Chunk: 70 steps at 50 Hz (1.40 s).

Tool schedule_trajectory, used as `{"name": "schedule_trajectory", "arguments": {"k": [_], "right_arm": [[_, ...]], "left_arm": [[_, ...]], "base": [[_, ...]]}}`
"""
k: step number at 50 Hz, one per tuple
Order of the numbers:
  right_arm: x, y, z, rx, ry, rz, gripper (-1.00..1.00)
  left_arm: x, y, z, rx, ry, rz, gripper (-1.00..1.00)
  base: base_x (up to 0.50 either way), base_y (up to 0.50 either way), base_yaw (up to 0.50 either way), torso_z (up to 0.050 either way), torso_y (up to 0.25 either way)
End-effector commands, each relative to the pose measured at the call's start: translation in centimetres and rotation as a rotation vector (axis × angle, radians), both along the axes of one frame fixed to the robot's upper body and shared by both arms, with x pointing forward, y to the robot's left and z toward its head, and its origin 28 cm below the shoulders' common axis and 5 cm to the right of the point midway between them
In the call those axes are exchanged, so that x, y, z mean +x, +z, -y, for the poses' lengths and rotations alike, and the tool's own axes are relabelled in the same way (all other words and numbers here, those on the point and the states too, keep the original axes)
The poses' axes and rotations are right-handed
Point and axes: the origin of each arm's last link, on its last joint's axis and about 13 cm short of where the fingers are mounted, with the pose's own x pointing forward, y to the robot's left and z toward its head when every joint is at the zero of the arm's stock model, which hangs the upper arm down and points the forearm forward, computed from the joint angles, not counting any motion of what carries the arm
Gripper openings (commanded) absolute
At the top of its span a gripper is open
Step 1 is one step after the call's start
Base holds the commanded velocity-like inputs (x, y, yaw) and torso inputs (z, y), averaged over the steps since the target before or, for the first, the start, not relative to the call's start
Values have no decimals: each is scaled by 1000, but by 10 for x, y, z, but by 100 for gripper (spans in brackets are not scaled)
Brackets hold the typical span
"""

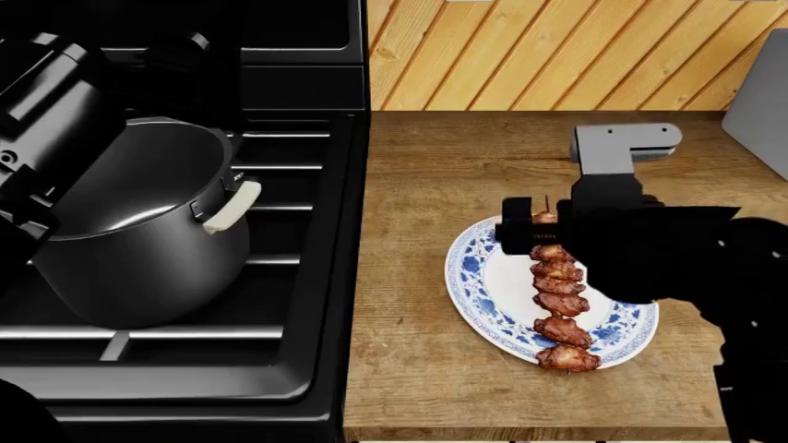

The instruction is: Frozen meat rests on a plate on the counter. Retrieve the meat and place it in a pot on a burner. Then turn the burner on.

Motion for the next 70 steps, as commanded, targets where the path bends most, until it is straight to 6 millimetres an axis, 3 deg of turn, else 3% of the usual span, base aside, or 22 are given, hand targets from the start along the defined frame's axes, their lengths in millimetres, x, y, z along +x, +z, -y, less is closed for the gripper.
{"name": "schedule_trajectory", "arguments": {"k": [1, 47, 48, 70], "right_arm": [[0, -7, 1, 1, -6, -32, 100], [1, -21, -1, 5, 6, -104, 100], [1, -21, -1, 4, 8, -104, -100], [-2, -12, 2, -15, 10, -51, -100]], "left_arm": [[0, 0, -1, -5, 3, 1, 100], [4, -1, -3, -13, 7, -2, 100], [4, -1, -3, -13, 6, -2, 100], [2, 0, -2, -10, 6, 1, 100]], "base": [[0, 0, 0, 0, 0], [0, 0, 0, 0, 0], [0, 0, 0, 0, 0], [0, 0, 0, 0, 0]]}}
